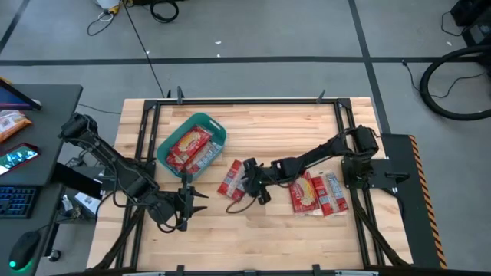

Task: Sort popcorn bags into baskets
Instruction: Put the left red popcorn bag into the green bin

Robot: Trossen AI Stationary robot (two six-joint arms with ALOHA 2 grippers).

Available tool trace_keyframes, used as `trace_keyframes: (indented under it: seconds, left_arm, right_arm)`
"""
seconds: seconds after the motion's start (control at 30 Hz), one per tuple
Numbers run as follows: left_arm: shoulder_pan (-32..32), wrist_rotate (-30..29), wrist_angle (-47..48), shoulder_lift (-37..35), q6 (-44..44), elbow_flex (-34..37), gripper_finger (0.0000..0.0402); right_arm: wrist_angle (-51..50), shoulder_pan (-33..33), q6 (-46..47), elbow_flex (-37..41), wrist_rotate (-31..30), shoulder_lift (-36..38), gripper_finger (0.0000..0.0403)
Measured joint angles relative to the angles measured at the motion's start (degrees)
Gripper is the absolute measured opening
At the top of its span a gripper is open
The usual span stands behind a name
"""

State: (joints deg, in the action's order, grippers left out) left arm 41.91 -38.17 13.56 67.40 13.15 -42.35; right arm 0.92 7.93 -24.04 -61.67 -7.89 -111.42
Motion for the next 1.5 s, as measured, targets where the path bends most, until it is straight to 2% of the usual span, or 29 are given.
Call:
trace_keyframes:
  seconds: [0.23,0.53,0.63,0.83,1.0,1.2,1.5]
  left_arm:
    - [0.0,0.4,0.0,0.0,0.0,0.0,0.0153]
    - [0.2,2.1,0.0,0.0,0.1,0.0,0.0153]
    - [0.8,2.1,-0.5,0.0,-0.2,0.0,0.0153]
    - [1.5,2.1,-2.6,0.0,-1.9,0.0,0.0153]
    - [1.0,1.5,-2.6,2.5,-3.8,0.0,0.0153]
    - [0.6,-2.3,-2.6,9.0,-5.5,0.0,0.0156]
    - [0.3,-4.9,-3.0,14.4,-4.9,0.0,0.0198]
  right_arm:
    - [0.8,-4.2,0.0,2.9,7.2,0.1,0.0182]
    - [5.3,-4.8,0.7,5.8,8.0,0.3,0.0150]
    - [5.1,-4.8,2.9,5.8,8.6,0.3,0.0113]
    - [4.9,-4.4,4.0,5.9,9.5,0.2,0.0013]
    - [4.5,-3.4,7.1,4.1,9.9,0.1,0.0009]
    - [3.4,-2.3,10.8,0.8,8.9,0.0,0.0005]
    - [-2.3,-1.1,13.6,-4.0,6.1,0.0,0.0002]
